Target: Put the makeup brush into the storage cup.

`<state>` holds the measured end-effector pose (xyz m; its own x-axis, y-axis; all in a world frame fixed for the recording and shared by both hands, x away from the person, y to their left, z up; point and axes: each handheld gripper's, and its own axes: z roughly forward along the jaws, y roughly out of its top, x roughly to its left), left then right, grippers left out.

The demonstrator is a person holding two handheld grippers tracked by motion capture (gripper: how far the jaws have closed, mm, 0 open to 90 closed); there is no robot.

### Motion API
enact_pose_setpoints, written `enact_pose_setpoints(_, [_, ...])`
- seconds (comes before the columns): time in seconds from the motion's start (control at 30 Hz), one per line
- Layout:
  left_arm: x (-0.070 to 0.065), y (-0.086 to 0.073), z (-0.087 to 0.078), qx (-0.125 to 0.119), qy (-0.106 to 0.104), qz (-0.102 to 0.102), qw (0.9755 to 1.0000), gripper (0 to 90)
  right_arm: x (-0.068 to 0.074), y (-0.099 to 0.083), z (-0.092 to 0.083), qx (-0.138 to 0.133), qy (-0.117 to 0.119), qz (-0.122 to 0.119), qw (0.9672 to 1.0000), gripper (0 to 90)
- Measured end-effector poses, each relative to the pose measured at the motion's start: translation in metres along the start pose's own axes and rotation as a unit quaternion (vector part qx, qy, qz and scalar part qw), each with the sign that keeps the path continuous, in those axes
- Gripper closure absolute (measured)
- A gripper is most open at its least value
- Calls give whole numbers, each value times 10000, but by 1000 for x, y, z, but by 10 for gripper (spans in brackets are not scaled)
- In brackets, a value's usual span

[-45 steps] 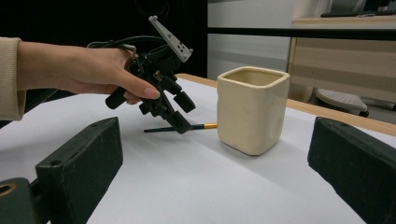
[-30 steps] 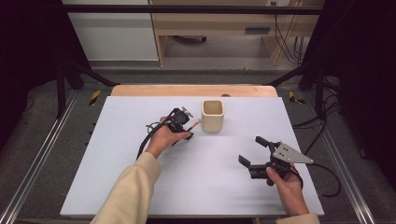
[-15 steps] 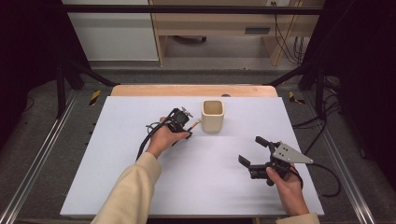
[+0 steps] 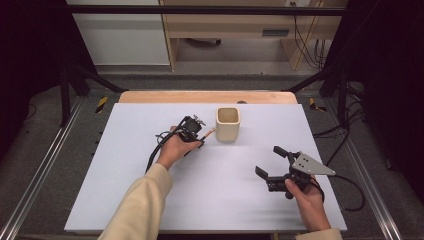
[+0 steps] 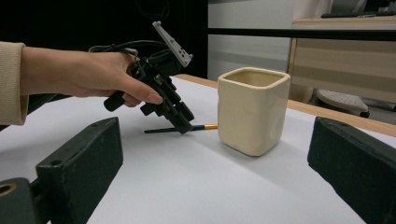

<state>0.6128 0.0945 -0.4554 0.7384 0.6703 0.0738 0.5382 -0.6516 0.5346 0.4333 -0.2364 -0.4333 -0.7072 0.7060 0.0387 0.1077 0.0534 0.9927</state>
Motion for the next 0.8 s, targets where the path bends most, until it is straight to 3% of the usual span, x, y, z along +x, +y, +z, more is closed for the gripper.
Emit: enact_pose_setpoints(0.8, [0,1,2,-56,22,-120,9999,739,0,0,0,-9,16,-2,10000,38])
